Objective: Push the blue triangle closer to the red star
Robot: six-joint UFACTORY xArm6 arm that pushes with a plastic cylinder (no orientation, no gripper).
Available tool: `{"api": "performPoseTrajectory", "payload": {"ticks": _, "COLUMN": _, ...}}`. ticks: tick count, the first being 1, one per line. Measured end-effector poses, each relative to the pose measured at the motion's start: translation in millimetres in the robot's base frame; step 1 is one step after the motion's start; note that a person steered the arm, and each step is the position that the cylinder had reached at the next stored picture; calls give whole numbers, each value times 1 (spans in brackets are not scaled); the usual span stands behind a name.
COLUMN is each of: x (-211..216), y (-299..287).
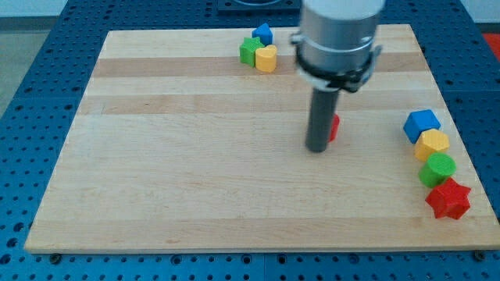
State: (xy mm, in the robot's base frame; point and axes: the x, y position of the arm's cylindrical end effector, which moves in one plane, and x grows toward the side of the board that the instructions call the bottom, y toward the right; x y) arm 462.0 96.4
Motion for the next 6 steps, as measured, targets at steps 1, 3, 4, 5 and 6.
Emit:
{"api": "performPoseTrajectory", "payload": {"ticks": 1, "x": -55, "y": 14}}
{"api": "performPoseTrajectory", "payload": {"ticks": 3, "x": -94, "y": 59}}
{"api": "performPoseTrajectory", "payload": {"ticks": 4, "x": -191, "y": 59}}
{"api": "performPoseTrajectory", "payload": {"ticks": 5, "x": -194, "y": 48}}
{"api": "performPoseTrajectory", "payload": {"ticks": 6, "x": -183, "y": -34}}
